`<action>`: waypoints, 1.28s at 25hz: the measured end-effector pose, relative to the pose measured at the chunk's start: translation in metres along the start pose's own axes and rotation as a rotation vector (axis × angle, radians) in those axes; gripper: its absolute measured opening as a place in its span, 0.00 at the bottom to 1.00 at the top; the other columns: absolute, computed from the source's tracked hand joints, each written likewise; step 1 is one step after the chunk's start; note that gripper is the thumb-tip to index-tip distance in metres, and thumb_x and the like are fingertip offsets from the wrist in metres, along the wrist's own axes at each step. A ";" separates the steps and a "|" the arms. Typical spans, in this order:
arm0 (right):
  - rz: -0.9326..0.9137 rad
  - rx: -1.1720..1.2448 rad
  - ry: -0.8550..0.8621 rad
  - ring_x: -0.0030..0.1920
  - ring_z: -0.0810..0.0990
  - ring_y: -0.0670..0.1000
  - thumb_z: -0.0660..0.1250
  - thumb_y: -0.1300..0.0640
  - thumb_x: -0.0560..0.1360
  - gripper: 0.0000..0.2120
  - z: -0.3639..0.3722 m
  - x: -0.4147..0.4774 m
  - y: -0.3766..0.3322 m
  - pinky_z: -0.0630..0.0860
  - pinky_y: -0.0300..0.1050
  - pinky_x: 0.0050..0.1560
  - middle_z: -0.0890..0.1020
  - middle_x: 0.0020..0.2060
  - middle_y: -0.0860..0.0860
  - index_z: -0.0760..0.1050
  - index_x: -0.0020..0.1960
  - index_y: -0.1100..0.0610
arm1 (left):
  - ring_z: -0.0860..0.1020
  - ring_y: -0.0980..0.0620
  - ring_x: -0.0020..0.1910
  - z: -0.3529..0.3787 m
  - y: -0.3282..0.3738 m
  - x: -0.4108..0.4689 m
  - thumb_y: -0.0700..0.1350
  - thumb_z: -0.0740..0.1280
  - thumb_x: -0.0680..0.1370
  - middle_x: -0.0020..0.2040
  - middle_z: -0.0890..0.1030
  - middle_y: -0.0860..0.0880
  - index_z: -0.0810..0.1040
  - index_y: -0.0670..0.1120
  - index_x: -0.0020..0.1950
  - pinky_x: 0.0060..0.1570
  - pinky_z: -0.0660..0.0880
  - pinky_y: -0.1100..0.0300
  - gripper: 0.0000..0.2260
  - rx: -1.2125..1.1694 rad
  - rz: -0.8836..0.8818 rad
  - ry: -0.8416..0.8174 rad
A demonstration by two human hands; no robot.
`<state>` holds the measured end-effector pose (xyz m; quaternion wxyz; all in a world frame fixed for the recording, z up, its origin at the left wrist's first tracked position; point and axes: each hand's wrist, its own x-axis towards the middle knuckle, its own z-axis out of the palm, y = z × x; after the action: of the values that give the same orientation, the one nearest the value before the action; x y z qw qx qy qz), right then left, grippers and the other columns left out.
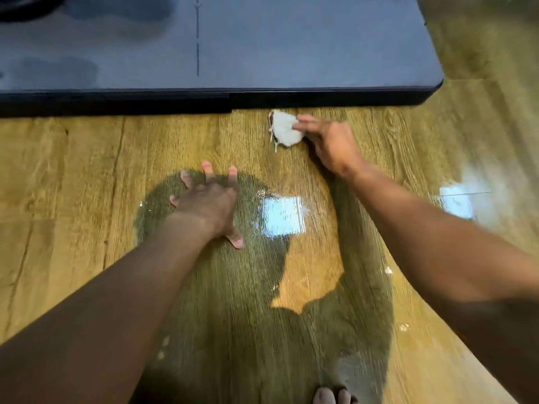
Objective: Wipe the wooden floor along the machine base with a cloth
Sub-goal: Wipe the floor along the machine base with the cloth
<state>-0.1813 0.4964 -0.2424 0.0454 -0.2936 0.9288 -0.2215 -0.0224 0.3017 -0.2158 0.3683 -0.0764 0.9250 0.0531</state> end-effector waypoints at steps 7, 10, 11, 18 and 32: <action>-0.049 -0.046 -0.047 0.64 0.74 0.43 0.61 0.63 0.79 0.13 0.002 -0.026 0.000 0.62 0.27 0.66 0.75 0.65 0.49 0.77 0.61 0.54 | 0.42 0.27 0.72 0.002 0.004 0.000 0.60 0.76 0.60 0.74 0.35 0.37 0.30 0.50 0.74 0.64 0.57 0.29 0.62 -0.019 -0.018 -0.014; 0.156 0.114 0.000 0.62 0.75 0.47 0.62 0.68 0.78 0.12 -0.018 0.008 0.011 0.60 0.15 0.54 0.77 0.63 0.55 0.79 0.58 0.63 | 0.39 0.26 0.71 0.001 0.003 -0.001 0.59 0.77 0.61 0.74 0.33 0.38 0.29 0.51 0.74 0.64 0.55 0.28 0.62 -0.051 -0.019 -0.013; 0.198 0.121 0.025 0.63 0.75 0.49 0.62 0.70 0.77 0.12 -0.019 0.010 0.011 0.58 0.15 0.55 0.77 0.63 0.56 0.79 0.58 0.63 | 0.38 0.26 0.70 0.000 0.003 -0.002 0.59 0.77 0.61 0.74 0.32 0.38 0.29 0.52 0.74 0.64 0.55 0.28 0.62 -0.052 -0.019 -0.010; -0.167 -0.059 -0.097 0.62 0.76 0.49 0.64 0.65 0.76 0.16 -0.001 -0.137 -0.003 0.69 0.45 0.65 0.77 0.62 0.49 0.77 0.62 0.53 | 0.40 0.26 0.71 0.000 0.008 -0.002 0.56 0.78 0.60 0.75 0.35 0.38 0.32 0.52 0.75 0.64 0.55 0.27 0.62 -0.059 -0.037 -0.006; -0.078 -0.017 -0.070 0.64 0.75 0.54 0.63 0.69 0.74 0.17 -0.004 -0.216 -0.018 0.72 0.54 0.65 0.78 0.62 0.52 0.79 0.60 0.57 | 0.38 0.30 0.72 0.005 0.006 -0.015 0.59 0.75 0.65 0.74 0.30 0.41 0.31 0.57 0.75 0.68 0.53 0.30 0.57 -0.025 -0.025 0.020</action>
<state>0.0052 0.6063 -0.2410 0.0667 -0.3374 0.9164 -0.2048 -0.0094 0.3104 -0.2093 0.3588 -0.0930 0.9269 0.0590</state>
